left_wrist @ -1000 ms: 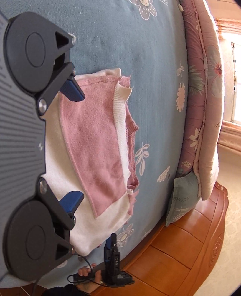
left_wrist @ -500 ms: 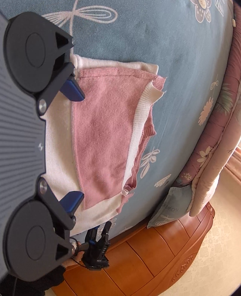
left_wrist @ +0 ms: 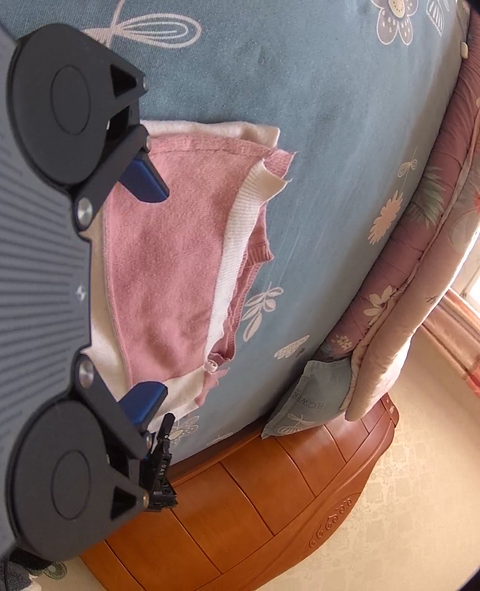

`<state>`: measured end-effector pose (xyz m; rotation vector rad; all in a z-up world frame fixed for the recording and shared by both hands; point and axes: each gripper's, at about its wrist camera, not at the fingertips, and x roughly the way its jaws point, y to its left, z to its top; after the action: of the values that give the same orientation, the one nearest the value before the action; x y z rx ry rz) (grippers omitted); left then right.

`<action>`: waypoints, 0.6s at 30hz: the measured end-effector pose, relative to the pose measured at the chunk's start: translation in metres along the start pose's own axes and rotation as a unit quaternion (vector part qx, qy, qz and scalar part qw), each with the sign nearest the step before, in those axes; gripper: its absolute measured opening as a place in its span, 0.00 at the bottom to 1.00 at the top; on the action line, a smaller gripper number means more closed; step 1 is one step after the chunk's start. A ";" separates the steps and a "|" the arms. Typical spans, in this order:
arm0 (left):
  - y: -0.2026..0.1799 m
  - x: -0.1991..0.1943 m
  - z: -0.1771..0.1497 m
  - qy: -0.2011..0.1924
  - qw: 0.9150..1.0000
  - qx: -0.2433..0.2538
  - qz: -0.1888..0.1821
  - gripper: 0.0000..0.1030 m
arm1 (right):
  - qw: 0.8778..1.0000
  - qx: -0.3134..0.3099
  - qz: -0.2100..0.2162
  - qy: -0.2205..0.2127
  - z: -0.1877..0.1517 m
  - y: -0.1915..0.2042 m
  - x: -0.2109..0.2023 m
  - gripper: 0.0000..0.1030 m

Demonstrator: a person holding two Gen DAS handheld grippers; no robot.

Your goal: Fold clothes

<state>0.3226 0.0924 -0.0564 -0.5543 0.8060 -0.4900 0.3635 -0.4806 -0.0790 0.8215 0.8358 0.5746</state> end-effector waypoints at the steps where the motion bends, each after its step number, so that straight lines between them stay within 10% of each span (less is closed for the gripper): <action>1: 0.009 0.002 0.008 0.002 1.000 -0.013 0.004 0.99 | 1.000 0.006 0.004 -0.003 -0.001 -0.002 0.000 0.34; 9: 0.058 0.020 0.016 0.029 0.994 -0.104 0.003 0.99 | 1.000 0.002 -0.002 -0.002 0.000 -0.002 0.001 0.30; 18: 0.052 0.024 0.016 0.038 0.995 -0.091 -0.023 0.99 | 1.000 -0.001 -0.006 -0.004 -0.001 -0.001 0.001 0.30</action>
<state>0.3594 0.1216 -0.0931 -0.7271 0.9171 -0.4838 0.3631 -0.4800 -0.0804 0.8166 0.8322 0.5598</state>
